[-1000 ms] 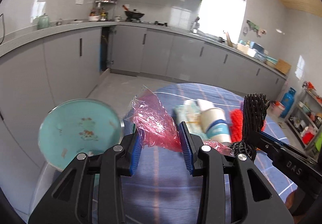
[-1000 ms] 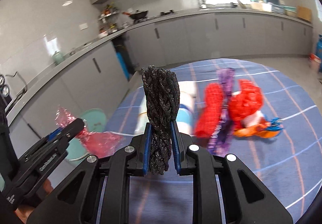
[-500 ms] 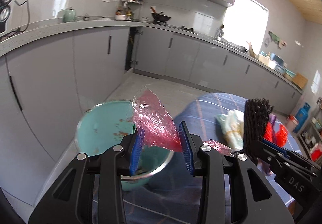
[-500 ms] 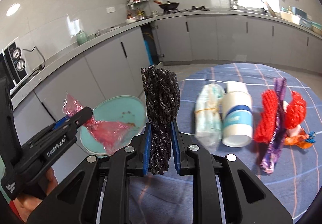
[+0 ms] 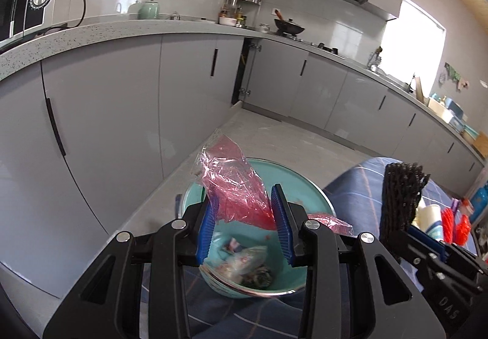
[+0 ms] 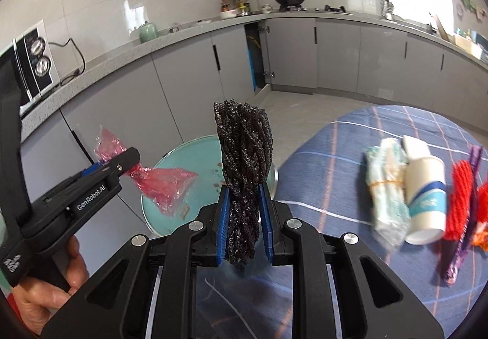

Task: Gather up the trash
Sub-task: 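Release the pink wrap and black mesh bag into the teal bin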

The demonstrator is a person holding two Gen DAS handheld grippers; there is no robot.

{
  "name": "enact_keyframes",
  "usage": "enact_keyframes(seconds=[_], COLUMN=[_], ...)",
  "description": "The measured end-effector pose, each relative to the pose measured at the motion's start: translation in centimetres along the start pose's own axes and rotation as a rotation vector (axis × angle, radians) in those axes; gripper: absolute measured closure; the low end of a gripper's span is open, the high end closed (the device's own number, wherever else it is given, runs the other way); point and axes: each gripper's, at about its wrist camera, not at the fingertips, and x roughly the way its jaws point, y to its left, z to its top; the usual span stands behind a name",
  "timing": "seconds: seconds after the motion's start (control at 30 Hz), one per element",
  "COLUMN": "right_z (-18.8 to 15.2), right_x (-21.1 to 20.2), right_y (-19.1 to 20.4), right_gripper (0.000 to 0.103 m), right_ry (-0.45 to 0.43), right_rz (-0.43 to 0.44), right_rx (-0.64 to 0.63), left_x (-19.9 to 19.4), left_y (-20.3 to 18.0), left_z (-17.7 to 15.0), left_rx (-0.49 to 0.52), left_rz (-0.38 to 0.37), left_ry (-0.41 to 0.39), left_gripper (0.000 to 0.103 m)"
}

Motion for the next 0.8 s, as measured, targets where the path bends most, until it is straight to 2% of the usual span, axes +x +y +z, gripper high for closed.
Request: enact_keyframes(seconds=[0.27,0.57,0.7,0.8], right_z=[0.4,0.3,0.3,0.3], right_x=[3.7,7.4,8.2,8.3], right_y=[1.9,1.8,1.8,1.5], right_gripper=[0.083,0.082,0.075,0.073], right_ry=[0.061,0.133,0.138,0.137], right_rz=[0.023,0.036,0.033,0.040], right_rx=[-0.013,0.009,0.003,0.019], left_x=[2.3,4.8,5.4,5.8], left_y=[1.2,1.5,1.5,1.5], left_z=[0.5,0.0,-0.3,-0.3], left_rx=[0.009,0.014,0.021,0.022], left_rz=[0.046,0.071,0.086,0.096], left_ry=[0.031,0.078,0.093,0.101], left_gripper=[0.067,0.067,0.067,0.067])
